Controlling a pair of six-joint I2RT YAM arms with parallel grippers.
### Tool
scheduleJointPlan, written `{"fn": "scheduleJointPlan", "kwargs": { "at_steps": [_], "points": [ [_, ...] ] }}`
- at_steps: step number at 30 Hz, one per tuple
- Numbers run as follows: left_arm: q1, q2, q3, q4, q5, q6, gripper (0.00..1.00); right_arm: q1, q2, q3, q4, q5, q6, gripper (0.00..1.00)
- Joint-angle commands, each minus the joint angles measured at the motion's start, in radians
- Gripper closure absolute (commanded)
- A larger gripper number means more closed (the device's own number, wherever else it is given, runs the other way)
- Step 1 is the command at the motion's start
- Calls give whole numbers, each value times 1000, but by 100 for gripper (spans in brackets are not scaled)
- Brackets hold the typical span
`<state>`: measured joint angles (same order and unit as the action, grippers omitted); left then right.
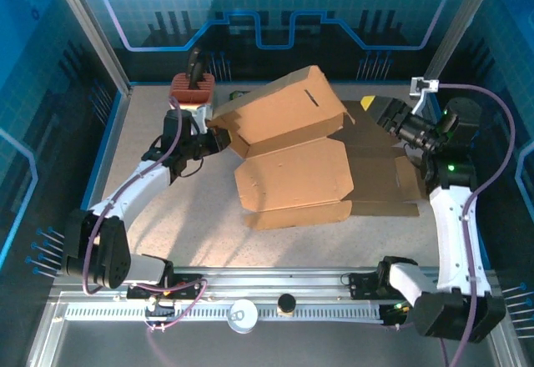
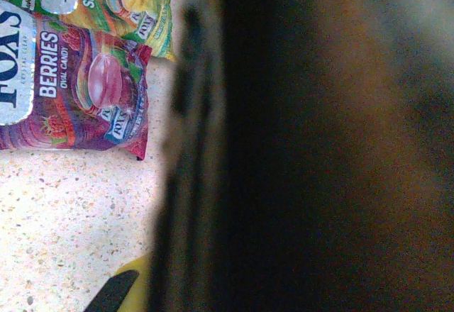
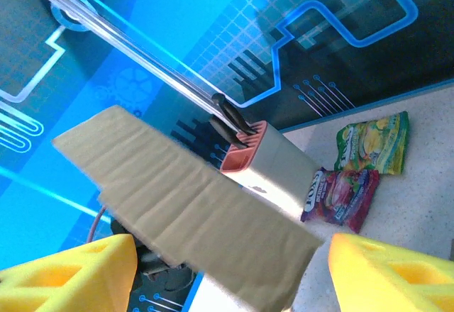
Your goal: Fold the paper box
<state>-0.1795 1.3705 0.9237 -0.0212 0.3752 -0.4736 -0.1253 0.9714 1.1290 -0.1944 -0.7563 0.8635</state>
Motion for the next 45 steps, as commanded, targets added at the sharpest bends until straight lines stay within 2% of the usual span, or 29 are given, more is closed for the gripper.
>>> {"fn": "scheduleJointPlan", "kwargs": {
  "at_steps": [1, 3, 6, 11, 14, 19, 22, 25, 29, 36, 41, 44, 45],
  "points": [
    [11, -19, -7, 23, -2, -36, 100, 86, -104, 27, -216, 251, 100, 27],
    [9, -32, -15, 23, -33, -41, 100, 195, -160, 25, -287, 424, 180, 25],
    [8, -48, -24, 22, -62, -44, 100, 398, -190, 3, -256, 627, 291, 23],
    [-3, -69, -44, 20, -108, -47, 100, 705, -107, 66, -173, 877, 362, 23],
    [-6, -80, -59, 30, -117, -55, 100, 801, -16, 128, -119, 973, 369, 19],
    [-17, -82, -67, 31, -118, -57, 100, 811, 136, 228, -51, 984, 371, 16],
    [-20, -89, -75, 31, -119, -57, 100, 809, 180, 277, -43, 1032, 332, 15],
    [-21, -94, -79, 28, -117, -52, 100, 772, 214, 323, -60, 1026, 307, 16],
    [-21, -99, -88, 28, -114, -48, 100, 697, 260, 360, -69, 952, 307, 24],
    [-21, -103, -87, 24, -108, -42, 100, 627, 345, 436, -105, 839, 272, 30],
    [-21, -104, -85, 21, -111, -42, 100, 614, 377, 456, -121, 785, 255, 43],
    [-21, -103, -78, 17, -114, -46, 100, 612, 388, 456, -139, 758, 239, 62],
    [-21, -103, -75, 16, -116, -47, 100, 612, 385, 452, -148, 750, 232, 65]
  ]
}}
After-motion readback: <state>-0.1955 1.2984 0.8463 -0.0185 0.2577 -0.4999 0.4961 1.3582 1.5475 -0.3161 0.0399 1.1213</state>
